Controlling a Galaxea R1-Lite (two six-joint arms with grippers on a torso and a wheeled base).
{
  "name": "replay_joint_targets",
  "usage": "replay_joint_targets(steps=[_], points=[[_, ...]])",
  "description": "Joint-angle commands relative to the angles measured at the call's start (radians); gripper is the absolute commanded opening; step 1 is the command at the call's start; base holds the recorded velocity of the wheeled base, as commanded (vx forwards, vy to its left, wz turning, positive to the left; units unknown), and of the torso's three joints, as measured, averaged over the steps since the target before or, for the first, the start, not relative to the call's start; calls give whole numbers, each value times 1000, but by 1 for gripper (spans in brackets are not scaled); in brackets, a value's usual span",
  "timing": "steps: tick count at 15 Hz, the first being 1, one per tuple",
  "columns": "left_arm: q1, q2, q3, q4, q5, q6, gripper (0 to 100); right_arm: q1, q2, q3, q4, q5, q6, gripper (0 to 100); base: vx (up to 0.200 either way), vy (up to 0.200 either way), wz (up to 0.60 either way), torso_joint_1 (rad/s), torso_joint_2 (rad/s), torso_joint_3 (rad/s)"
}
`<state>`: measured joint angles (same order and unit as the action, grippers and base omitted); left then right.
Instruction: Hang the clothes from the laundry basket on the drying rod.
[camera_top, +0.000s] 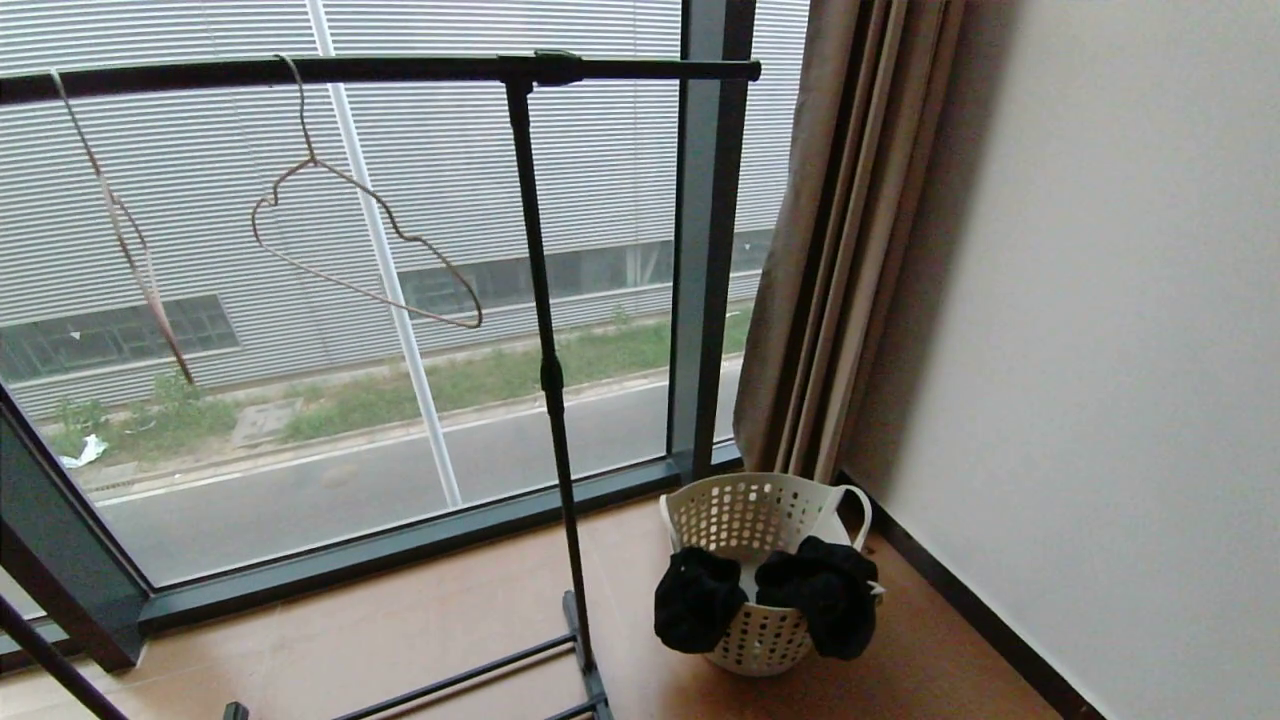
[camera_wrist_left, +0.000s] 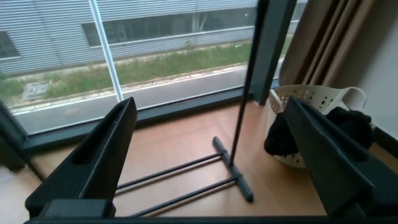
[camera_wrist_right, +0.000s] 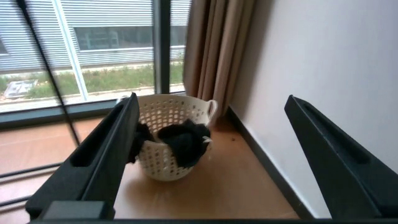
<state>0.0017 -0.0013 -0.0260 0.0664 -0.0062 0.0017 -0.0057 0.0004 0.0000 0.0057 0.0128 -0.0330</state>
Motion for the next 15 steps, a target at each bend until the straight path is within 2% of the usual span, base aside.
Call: replay_joint_targets(steps=[1, 5, 13, 15], points=[[0, 1, 0, 0, 0, 0, 100, 0, 0, 0, 0, 1, -1, 100, 0, -200, 0, 7, 2, 2], [0, 1, 0, 0, 0, 0, 100, 0, 0, 0, -1, 1, -1, 100, 0, -200, 0, 12, 5, -1], [0, 1, 0, -2, 2, 0, 100, 0, 0, 0, -3, 1, 1, 100, 0, 0, 0, 0, 0, 0], [0, 1, 1, -2, 2, 0, 100, -2, 0, 0, -3, 0, 2, 100, 0, 0, 0, -90, 259, 161]])
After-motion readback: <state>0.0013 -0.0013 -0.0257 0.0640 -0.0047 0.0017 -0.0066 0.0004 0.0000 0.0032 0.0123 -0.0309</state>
